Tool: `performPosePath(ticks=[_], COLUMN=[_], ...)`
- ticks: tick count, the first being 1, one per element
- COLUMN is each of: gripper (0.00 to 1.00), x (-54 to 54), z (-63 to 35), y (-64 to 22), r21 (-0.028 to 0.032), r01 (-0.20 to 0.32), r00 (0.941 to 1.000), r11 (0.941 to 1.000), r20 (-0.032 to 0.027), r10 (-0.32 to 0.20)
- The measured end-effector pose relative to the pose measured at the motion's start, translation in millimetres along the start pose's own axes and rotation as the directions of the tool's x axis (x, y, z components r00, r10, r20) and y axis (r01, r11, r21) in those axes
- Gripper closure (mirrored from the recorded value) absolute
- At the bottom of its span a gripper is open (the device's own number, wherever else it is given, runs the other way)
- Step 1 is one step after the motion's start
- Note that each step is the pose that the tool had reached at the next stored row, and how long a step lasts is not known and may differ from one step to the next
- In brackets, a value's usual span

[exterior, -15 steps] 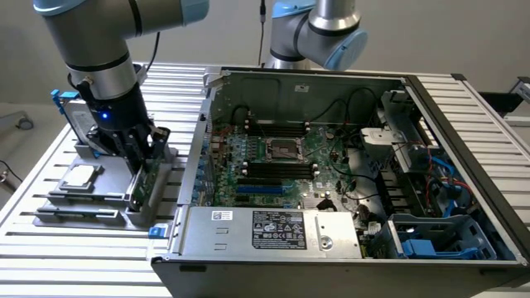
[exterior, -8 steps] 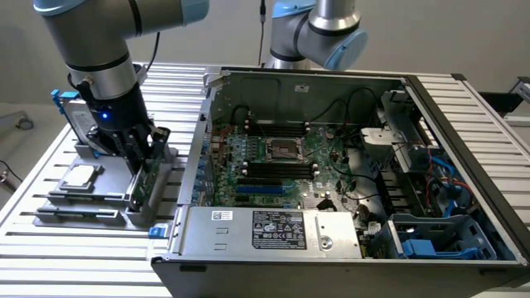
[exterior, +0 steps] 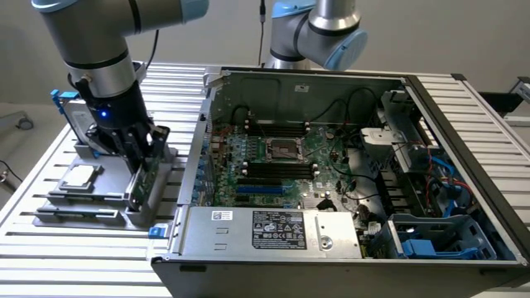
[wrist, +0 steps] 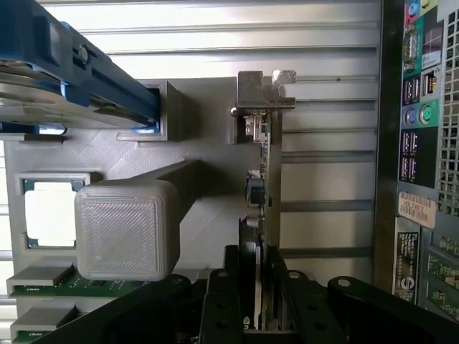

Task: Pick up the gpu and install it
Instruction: 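Pick up the gpu and move the gpu toward the slot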

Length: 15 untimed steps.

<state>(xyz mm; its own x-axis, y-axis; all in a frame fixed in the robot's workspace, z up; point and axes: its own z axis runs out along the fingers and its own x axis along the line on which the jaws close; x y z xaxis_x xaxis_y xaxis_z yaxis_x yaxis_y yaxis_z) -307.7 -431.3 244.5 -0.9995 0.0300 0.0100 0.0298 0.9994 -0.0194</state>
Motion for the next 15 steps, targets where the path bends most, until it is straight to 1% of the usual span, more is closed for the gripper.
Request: performPosePath(ticks=[2, 5, 9, 15], gripper=[0.73, 0.73, 0.73, 0.73], x=[0.0, 0.1, 0.3, 0.5], z=[-3.3, -12.0, -27.8, -54.6], y=[-0.1, -0.2, -0.5, -1.1], r21=[-0.0010, -0.0030, -0.0044, -0.0049], r01=[0.000, 0.000, 0.000, 0.000], r00=[1.0000, 1.0000, 1.0000, 1.0000], r11=[1.0000, 1.0000, 1.0000, 1.0000], r20=[-0.0005, -0.0015, -0.0021, -0.0023], r10=[0.000, 0.000, 0.000, 0.000])
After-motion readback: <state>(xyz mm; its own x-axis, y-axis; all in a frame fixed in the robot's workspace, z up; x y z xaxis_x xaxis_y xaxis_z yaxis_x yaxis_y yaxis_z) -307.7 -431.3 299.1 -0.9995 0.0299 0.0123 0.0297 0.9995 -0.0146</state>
